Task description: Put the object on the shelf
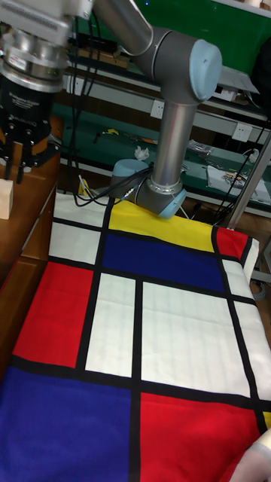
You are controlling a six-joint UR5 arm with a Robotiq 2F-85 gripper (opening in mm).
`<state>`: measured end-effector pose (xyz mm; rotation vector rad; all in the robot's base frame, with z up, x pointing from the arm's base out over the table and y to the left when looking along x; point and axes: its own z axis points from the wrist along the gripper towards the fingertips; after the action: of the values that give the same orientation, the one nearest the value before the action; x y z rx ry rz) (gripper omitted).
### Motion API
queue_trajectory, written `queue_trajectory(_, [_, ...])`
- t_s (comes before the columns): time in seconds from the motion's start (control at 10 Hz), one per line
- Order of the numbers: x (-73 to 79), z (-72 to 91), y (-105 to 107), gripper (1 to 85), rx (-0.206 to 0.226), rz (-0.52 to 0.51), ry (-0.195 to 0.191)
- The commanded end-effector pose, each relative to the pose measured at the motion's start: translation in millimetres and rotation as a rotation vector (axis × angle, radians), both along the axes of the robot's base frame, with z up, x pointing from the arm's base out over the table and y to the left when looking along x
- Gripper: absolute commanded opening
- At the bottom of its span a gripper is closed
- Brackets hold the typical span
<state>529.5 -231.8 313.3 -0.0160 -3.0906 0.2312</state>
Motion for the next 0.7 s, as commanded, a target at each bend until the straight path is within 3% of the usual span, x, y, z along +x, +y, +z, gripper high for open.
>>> queue_trajectory(0.0, [-0.9,0.9,-4.2,2.0,-0.042,-0.055,-0.014])
queue_trajectory(0.2, [-7.1,8.6,-21.2,1.0,-0.079,0.002,0.029])
queue_trajectory(0.6, [-7.2,10.2,-27.8,1.0,-0.103,0.039,0.037])
